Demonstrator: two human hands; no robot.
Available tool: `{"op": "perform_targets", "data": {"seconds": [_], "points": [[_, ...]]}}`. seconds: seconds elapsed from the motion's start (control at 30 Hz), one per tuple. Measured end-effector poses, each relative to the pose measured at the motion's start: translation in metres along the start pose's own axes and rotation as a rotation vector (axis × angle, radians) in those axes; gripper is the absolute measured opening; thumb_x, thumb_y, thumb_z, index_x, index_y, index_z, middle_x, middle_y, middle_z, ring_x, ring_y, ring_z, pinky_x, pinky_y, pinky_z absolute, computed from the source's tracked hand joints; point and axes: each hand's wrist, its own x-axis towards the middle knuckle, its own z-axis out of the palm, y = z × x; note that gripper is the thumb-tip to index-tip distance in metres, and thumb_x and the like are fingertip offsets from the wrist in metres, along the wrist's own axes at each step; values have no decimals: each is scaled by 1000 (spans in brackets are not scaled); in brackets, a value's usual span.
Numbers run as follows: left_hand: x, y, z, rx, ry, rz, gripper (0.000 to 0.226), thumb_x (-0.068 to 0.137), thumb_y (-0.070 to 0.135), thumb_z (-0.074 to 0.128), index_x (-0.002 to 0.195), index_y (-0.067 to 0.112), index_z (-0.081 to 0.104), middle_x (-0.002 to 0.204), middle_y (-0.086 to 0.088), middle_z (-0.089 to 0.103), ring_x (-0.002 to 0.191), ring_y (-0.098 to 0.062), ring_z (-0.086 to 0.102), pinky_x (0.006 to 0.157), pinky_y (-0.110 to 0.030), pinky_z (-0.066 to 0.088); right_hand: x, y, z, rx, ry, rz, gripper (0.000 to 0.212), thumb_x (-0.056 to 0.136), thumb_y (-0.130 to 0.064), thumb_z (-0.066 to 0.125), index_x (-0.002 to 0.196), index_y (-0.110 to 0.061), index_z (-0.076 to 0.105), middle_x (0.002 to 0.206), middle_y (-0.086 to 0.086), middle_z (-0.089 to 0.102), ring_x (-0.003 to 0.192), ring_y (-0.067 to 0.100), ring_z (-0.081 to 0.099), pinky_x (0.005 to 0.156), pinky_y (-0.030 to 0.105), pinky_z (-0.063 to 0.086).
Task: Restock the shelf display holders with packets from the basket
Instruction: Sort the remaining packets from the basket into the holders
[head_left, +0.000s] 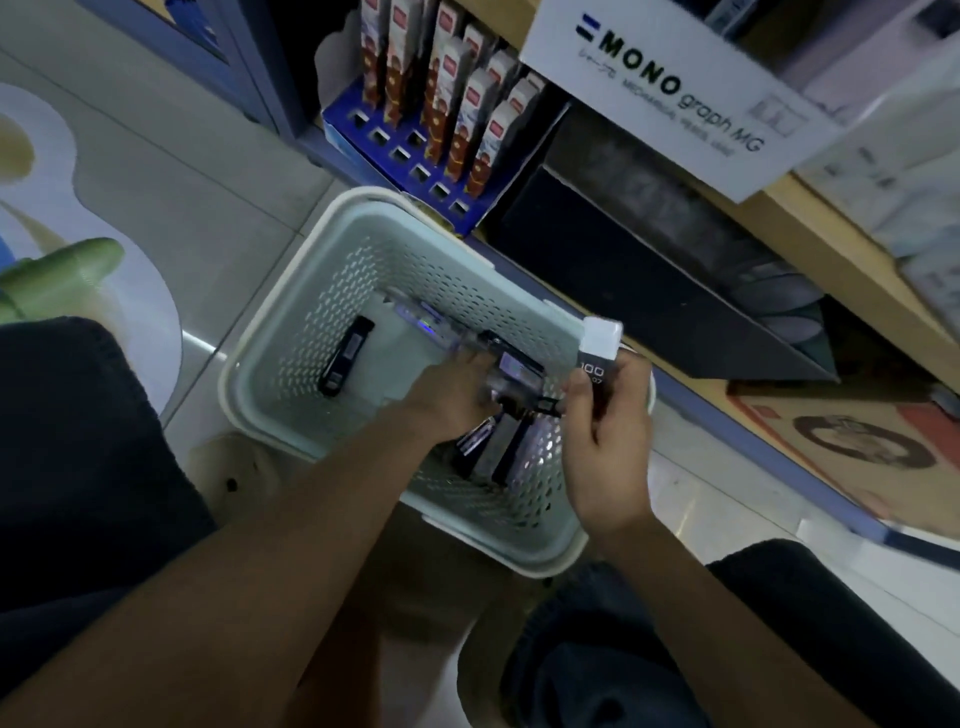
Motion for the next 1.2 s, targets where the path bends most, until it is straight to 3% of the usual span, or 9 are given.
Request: {"op": "perform_targets", "data": {"seconds": [0.17, 0.37, 0.43, 0.53, 0.73, 0.83, 0.9, 1.03, 1.2], "points": [[14, 8, 19, 101, -22, -27, 53, 85, 39, 62, 122, 3, 49, 129, -19, 48, 122, -35, 42, 94, -39, 40, -7, 14, -21, -106, 80, 30, 9, 98, -29, 39, 105, -24, 37, 72, -11, 49, 60, 6, 48, 59, 38, 44], [16, 22, 39, 152, -115, -133, 68, 85, 50, 58, 129, 2, 40, 134, -19, 43, 128, -33, 34, 102, -41, 34, -1, 28, -27, -19, 61, 109, 2, 98, -25, 40, 98, -26, 38, 70, -13, 47, 58, -2, 46, 59, 23, 35], [17, 24, 42, 184, -125, -151, 66, 86, 49, 56, 131, 3, 42, 133, -19, 46, 125, -34, 39, 101, -39, 35, -1, 27, -27, -19, 54, 103, 12, 98, -25, 40, 91, -34, 37, 69, -12, 46, 57, -1, 46, 56, 21, 35], [19, 28, 43, 131, -124, -160, 50, 89, 39, 54, 126, 6, 48, 126, -19, 56, 116, -35, 52, 92, -37, 45, 1, 30, -25, -15, 52, 98, 14, 98, -27, 40, 89, -36, 36, 68, -12, 46, 56, 3, 44, 57, 24, 35], [4, 43, 44, -51, -244, -213, 51, 100, 29, 37, 140, 0, 23, 124, -27, 55, 110, -39, 55, 81, -36, 42, 3, 35, -25, -26, 61, 78, 4, 98, -24, 42, 97, -23, 38, 69, -10, 47, 58, 3, 45, 56, 22, 37], [0, 50, 38, -135, -358, -192, 38, 98, 34, 43, 122, 5, 43, 96, -21, 61, 97, -33, 60, 64, -28, 38, 2, 35, -27, -37, 69, 70, 5, 98, -22, 43, 96, -24, 38, 67, -11, 47, 58, 1, 47, 53, 15, 35], [-1, 51, 38, -149, -407, -197, 35, 96, 34, 49, 109, 2, 48, 84, -14, 58, 95, -31, 61, 62, -29, 39, 0, 35, -28, -45, 75, 66, 9, 98, -21, 44, 94, -27, 38, 67, -11, 47, 58, 0, 48, 53, 13, 35], [-8, 41, 47, -180, -399, -213, 42, 97, 32, 45, 128, 4, 42, 119, -17, 58, 103, -30, 57, 84, -35, 46, -2, 34, -32, -25, 62, 75, 10, 98, -20, 43, 93, -26, 37, 67, -10, 48, 61, 6, 51, 58, 28, 46], [-21, 42, 41, -197, -172, -170, 40, 98, 16, 36, 137, 6, 32, 105, -23, 62, 92, -33, 61, 75, -37, 47, -2, 32, -37, 11, 28, 86, 3, 98, -20, 43, 98, -21, 41, 71, -2, 52, 69, 25, 56, 66, 46, 51]]}}
